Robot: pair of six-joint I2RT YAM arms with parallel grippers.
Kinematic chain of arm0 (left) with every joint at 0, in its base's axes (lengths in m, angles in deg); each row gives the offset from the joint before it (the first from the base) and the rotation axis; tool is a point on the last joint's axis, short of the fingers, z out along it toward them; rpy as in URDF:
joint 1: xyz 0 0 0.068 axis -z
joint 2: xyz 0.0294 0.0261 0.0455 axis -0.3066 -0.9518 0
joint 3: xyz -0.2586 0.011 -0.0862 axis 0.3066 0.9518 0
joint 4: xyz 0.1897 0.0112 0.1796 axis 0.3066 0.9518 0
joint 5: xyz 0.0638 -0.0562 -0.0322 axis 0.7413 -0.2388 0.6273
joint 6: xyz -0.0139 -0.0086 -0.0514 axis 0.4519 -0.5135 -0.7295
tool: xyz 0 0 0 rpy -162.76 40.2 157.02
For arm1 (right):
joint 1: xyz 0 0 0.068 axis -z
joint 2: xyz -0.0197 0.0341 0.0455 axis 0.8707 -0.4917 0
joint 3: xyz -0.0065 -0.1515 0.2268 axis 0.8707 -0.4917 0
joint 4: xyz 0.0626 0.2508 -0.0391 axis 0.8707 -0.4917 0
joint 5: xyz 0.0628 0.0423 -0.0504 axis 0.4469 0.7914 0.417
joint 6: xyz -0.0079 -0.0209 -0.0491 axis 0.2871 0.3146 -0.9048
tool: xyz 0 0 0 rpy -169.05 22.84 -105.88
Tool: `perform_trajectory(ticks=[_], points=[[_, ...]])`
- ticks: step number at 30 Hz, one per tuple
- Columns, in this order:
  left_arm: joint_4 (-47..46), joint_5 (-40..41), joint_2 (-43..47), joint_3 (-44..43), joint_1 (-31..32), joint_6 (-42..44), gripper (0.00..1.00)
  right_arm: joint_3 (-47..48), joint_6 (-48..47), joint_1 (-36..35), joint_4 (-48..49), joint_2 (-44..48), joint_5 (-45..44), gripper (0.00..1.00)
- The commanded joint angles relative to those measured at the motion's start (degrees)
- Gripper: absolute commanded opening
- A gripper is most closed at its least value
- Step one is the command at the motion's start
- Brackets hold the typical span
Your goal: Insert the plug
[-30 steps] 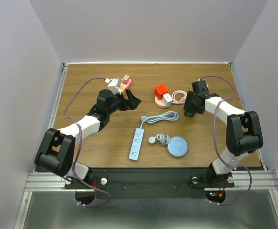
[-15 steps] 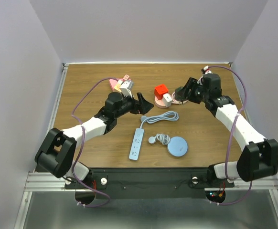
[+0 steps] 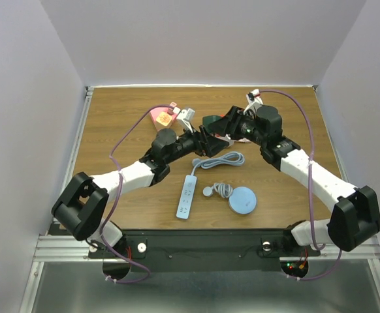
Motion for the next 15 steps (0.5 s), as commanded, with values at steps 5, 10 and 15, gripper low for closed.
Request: perform_trajectory(ticks=[5, 10, 15], points=[[-4.1, 4.7, 0.7, -1.5, 0.4, -0.4, 0.99, 0.4, 3.1, -2.8, 10.0, 0.0, 0.8, 0.00], [-1.4, 11.6, 3.4, -0.6, 0.4, 1.7, 0.96, -0.3, 3.2, -2.9, 10.1, 0.4, 1.7, 0.00], [-1.1, 14.6, 3.8, -0.5, 0.4, 1.7, 0.65, -1.1, 3.5, -3.2, 10.1, 0.0, 1.7, 0.00]])
